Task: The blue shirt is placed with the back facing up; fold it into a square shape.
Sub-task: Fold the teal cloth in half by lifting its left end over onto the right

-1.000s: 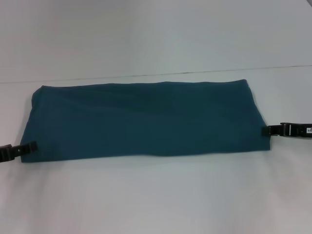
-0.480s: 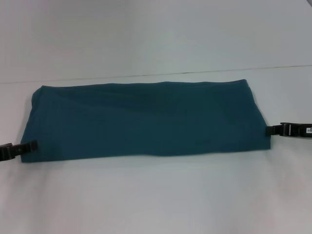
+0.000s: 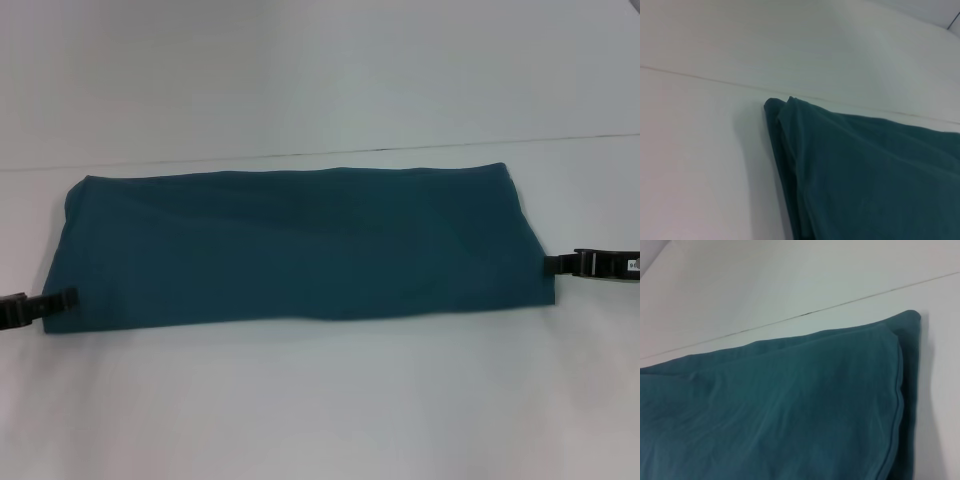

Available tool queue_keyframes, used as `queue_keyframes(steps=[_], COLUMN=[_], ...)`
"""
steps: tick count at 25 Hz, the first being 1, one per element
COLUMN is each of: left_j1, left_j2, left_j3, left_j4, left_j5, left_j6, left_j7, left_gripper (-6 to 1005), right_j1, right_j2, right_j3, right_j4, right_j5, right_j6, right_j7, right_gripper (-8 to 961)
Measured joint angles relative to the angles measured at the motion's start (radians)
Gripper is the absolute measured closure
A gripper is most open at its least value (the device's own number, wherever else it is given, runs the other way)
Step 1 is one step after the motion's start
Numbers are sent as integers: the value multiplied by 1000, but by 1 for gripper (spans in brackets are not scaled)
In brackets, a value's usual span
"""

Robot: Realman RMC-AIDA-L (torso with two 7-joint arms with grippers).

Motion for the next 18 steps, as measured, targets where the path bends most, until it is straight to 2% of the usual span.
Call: queue_keyframes(steps=[5, 18], left_j1=[-19, -32], left_j2=[0, -2], left_j3=[22, 45], left_j4=[-19, -27], left_j5=[51, 66], left_j6=[-38, -67], left_j7=[-8, -8], left_gripper=[127, 129], right_j1=[-1, -3], right_j2=[1, 3], right_j3=[1, 2], right_j4=[-2, -3], right_j5=[0, 0], right_j6=[0, -1], right_j7=[0, 0], right_gripper=[946, 945])
